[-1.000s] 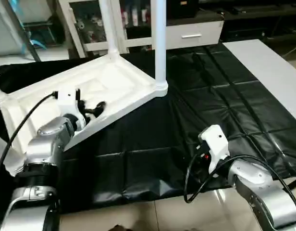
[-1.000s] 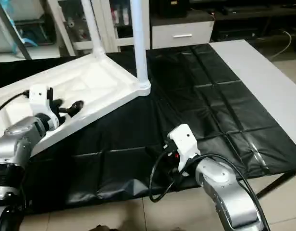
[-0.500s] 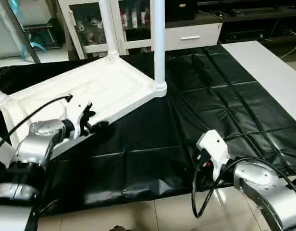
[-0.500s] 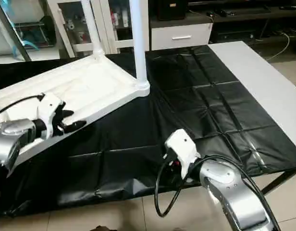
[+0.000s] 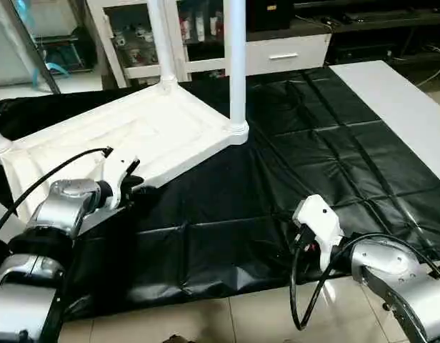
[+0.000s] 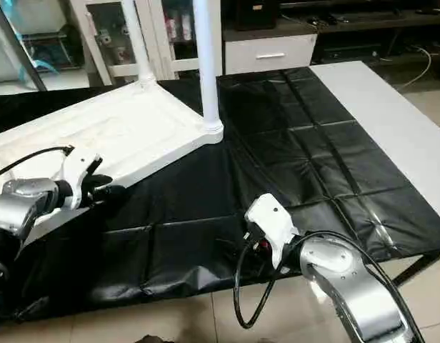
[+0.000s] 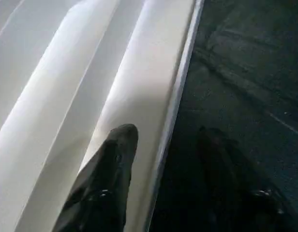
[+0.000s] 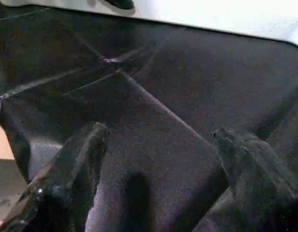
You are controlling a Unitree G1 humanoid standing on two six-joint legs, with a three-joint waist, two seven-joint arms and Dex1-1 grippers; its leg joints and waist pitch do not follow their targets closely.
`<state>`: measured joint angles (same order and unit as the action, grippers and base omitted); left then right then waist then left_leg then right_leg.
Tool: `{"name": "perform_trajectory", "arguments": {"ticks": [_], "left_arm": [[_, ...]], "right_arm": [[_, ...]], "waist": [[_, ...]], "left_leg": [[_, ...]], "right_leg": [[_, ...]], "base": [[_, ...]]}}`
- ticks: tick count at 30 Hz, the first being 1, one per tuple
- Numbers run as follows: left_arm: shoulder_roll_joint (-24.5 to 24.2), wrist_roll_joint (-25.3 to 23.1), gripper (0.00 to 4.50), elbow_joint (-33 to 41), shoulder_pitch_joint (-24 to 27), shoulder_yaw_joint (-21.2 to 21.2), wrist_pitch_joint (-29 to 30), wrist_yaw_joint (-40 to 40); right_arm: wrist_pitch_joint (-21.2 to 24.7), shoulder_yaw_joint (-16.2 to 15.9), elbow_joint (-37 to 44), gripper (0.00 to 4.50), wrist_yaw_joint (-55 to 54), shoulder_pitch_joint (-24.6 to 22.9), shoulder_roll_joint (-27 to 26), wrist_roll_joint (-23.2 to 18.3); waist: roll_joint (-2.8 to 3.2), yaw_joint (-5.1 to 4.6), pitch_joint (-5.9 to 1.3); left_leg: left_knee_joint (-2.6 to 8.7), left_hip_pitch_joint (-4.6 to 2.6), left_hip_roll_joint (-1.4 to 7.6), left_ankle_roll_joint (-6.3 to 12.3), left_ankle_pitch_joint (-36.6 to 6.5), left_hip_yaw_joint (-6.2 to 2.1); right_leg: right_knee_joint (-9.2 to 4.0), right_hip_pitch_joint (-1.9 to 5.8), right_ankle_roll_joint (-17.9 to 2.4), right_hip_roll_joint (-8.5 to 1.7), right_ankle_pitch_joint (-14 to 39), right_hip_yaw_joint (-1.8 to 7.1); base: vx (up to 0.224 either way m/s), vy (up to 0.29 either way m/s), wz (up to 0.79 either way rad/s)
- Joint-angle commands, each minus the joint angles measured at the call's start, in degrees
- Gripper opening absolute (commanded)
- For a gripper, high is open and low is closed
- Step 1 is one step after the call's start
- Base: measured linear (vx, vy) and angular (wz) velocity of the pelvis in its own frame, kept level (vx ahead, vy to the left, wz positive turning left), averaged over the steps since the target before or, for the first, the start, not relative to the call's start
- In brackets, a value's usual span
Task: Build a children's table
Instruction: Rotate table base
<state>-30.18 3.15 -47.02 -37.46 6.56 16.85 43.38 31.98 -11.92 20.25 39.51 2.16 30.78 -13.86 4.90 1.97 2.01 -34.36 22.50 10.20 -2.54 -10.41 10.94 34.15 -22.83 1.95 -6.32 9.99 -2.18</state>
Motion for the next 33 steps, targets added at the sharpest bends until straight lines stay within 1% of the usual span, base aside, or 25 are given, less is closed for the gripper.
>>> {"name": "perform_trajectory", "arguments": {"ticks": [1,2,3,4,5,7,10,12,13,17,18,20,21,22,24,25,26,27,29,30,31,32,33], "left_arm": [[0.2,-1.7,2.03,-3.5,-2.1,0.1,-1.8,-0.3],[0.2,-1.9,1.96,-3.9,-2.3,0.2,-2.0,0.0],[0.3,-2.1,1.73,-4.6,-2.5,0.4,-2.1,0.3],[0.3,-2.3,1.73,-5.1,-2.7,0.6,-2.4,0.5],[0.3,-2.6,1.66,-5.7,-2.8,0.9,-2.8,0.6],[0.4,-3.2,1.6,-7.0,-3.2,1.5,-3.6,0.7],[0.4,-3.6,1.28,-7.6,-3.3,1.9,-4.1,0.6],[0.7,-4.5,1.23,-9.5,-4.1,2.0,-5.0,0.9],[0.9,-4.9,1.1,-10.2,-4.5,2.3,-5.4,1.1],[1.2,-5.2,0.76,-11.4,-4.8,2.6,-6.9,2.4],[1.3,-5.1,0.61,-11.4,-4.9,2.6,-7.4,2.7],[1.6,-4.7,0.53,-10.8,-4.8,2.7,-8.1,4.2],[2.0,-4.5,0.53,-10.5,-4.6,2.7,-9.0,5.0],[2.4,-4.5,0.42,-10.2,-4.5,2.8,-9.4,5.1],[3.4,-5.0,0.35,-10.2,-4.4,3.3,-12.1,5.6],[4.4,-5.7,0.18,-10.4,-4.3,3.7,-15.0,6.2],[4.4,-5.7,0.11,-10.4,-4.3,3.7,-15.0,6.2],[4.9,-6.0,0.04,-10.3,-4.2,4.1,-16.2,6.3],[6.0,-7.2,0.04,-10.4,-4.1,5.3,-18.5,6.0],[6.3,-7.6,0.04,-10.5,-4.1,5.7,-19.6,5.8],[7.6,-8.3,0.04,-10.8,-4.4,6.4,-21.3,5.4],[7.6,-8.3,0.04,-10.8,-4.4,6.4,-21.3,5.4],[8.9,-9.1,0.04,-11.1,-4.8,7.3,-23.6,4.9]], "right_arm": [[0.4,-0.4,2.8,3.78,2.2,0.5,1.3,-0.9],[0.4,-0.4,2.9,3.78,2.4,0.5,1.4,-1.1],[0.4,-0.4,3.1,3.78,2.8,0.5,1.5,-1.4],[0.4,-0.4,3.2,3.78,3.0,0.6,1.6,-1.6],[0.3,-0.4,3.1,3.78,3.1,0.7,1.7,-1.6],[0.3,-0.5,3.0,3.78,3.0,0.9,1.6,-1.5],[0.2,-0.5,2.8,3.78,3.0,1.1,1.7,-1.4],[0.2,-0.1,2.8,3.78,3.0,1.1,1.7,-1.3],[0.2,0.0,2.8,3.78,3.1,1.1,1.7,-1.2],[0.1,0.2,2.8,3.78,2.6,1.1,1.5,-1.2],[0.1,0.3,2.8,3.78,2.5,1.1,1.4,-1.2],[0.1,0.4,2.8,3.78,2.2,1.0,1.4,-1.2],[0.1,0.5,2.8,3.78,2.0,1.0,1.3,-1.3],[0.1,0.6,2.9,3.78,1.8,0.9,1.2,-1.3],[0.1,0.7,2.9,3.78,1.4,0.8,1.0,-1.1],[-0.1,0.7,2.7,3.78,1.1,0.8,0.8,-0.9],[-0.1,0.7,2.7,3.78,1.1,0.8,0.8,-0.9],[-0.2,0.7,2.6,3.78,1.0,0.9,0.6,-0.8],[-0.3,0.8,2.5,3.78,0.6,1.0,0.4,-0.7],[-0.3,0.8,2.5,3.78,0.6,1.0,0.4,-0.8],[-0.4,0.9,2.4,3.78,0.5,1.1,0.4,-0.8],[-0.4,0.9,2.4,3.78,0.5,1.1,0.4,-0.8],[-0.5,0.9,2.4,3.78,0.4,1.1,0.4,-0.7]], "waist": [[-0.23,0.0,-3.54],[-0.14,0.16,-3.51],[-0.25,0.11,-3.49],[-0.18,0.16,-3.53],[-0.27,0.14,-3.55],[-0.28,0.17,-3.55],[-0.32,0.12,-3.51],[-0.32,0.1,-3.5],[-0.24,0.14,-3.5],[-0.18,0.16,-3.61],[-0.19,0.13,-3.58],[-0.23,0.18,-3.58],[-0.26,0.23,-3.54],[-0.28,0.22,-3.54],[-0.33,0.24,-3.5],[-0.35,0.32,-3.54],[-0.22,0.34,-3.54],[-0.17,0.39,-3.57],[-0.34,0.51,-3.61],[-0.28,0.65,-3.61],[-0.24,0.87,-3.56],[-0.28,0.99,-3.53],[-0.29,1.3,-3.55]], "left_leg": [[4.48,-1.46,1.81,0.66,-16.5,-1.17],[4.51,-1.48,1.92,0.74,-16.3,-1.23],[4.53,-1.42,1.9,0.82,-16.3,-1.2],[4.52,-1.43,1.91,0.91,-16.2,-1.24],[4.5,-1.41,2.02,1.18,-15.7,-1.25],[4.47,-1.47,1.94,1.16,-15.8,-1.2],[4.5,-1.43,2.0,1.17,-15.9,-1.21],[4.48,-1.5,1.96,1.13,-16.2,-1.16],[4.48,-1.52,2.0,1.05,-16.1,-1.19],[4.46,-1.47,2.04,1.27,-15.4,-1.22],[4.48,-1.45,2.05,1.29,-15.4,-1.2],[4.48,-1.49,2.07,1.35,-15.5,-1.15],[4.48,-1.5,2.06,1.41,-15.8,-1.13],[4.49,-1.5,2.08,1.4,-15.9,-1.12],[4.5,-1.45,2.1,1.33,-16.2,-1.12],[4.46,-1.5,2.08,1.4,-16.1,-1.1],[4.48,-1.45,2.11,1.45,-15.9,-1.11],[4.46,-1.5,2.13,1.44,-15.9,-1.12],[4.43,-1.52,2.13,1.49,-15.7,-1.1],[4.43,-1.56,2.16,1.67,-15.7,-1.06],[4.43,-1.57,2.22,1.75,-15.7,-1.06],[4.44,-1.61,2.23,1.71,-15.8,-1.01],[4.43,-1.77,2.28,1.59,-16.0,-0.97]], "right_leg": [[-3.54,2.28,-13.8,-1.33,8.0,1.11],[-3.5,2.34,-13.8,-1.46,8.0,1.18],[-3.51,2.36,-13.7,-1.45,8.1,1.17],[-3.5,2.38,-13.7,-1.5,8.2,1.16],[-3.47,2.35,-13.8,-1.55,7.7,1.19],[-3.49,2.28,-14.0,-1.51,8.2,1.18],[-3.52,2.29,-14.1,-1.54,8.3,1.19],[-3.59,2.2,-14.0,-1.51,9.0,1.2],[-3.6,2.2,-14.0,-1.55,9.0,1.22],[-3.46,2.29,-14.5,-1.56,7.1,1.2],[-3.43,2.3,-14.6,-1.55,6.9,1.2],[-3.42,2.29,-14.9,-1.55,6.7,1.19],[-3.5,2.28,-14.9,-1.61,7.2,1.2],[-3.5,2.29,-14.9,-1.64,7.4,1.22],[-3.56,2.32,-14.8,-1.65,8.0,1.24],[-3.64,2.3,-14.7,-1.71,8.2,1.24],[-3.68,2.3,-14.6,-1.67,8.0,1.23],[-3.65,2.29,-14.6,-1.68,7.8,1.23],[-3.55,2.31,-14.5,-1.65,7.3,1.22],[-3.62,2.27,-14.4,-1.68,7.5,1.24],[-3.71,2.23,-14.3,-1.72,8.0,1.26],[-3.81,2.2,-14.2,-1.72,8.4,1.28],[-3.83,2.06,-14.0,-1.7,9.0,1.32]], "base": [[0.0,0.0,0.0],[0.0,0.0,0.0],[0.0,0.0,0.0],[0.0,0.0,0.0],[0.0,0.0,0.0],[0.0,0.0,0.0],[0.0,0.0,0.0],[0.0,0.0,0.0],[0.0,0.0,0.0],[0.0,0.0,0.0],[0.0,0.0,0.0],[0.0,0.0,0.0],[0.0,0.0,0.0],[0.0,0.0,0.0],[0.0,0.0,0.0],[0.0,0.0,0.0],[0.0,0.0,0.0],[0.0,0.0,0.0],[0.0,0.0,0.0],[0.0,0.0,0.0],[0.0,0.0,0.0],[0.0,0.0,0.0],[0.0,0.0,0.0]]}}
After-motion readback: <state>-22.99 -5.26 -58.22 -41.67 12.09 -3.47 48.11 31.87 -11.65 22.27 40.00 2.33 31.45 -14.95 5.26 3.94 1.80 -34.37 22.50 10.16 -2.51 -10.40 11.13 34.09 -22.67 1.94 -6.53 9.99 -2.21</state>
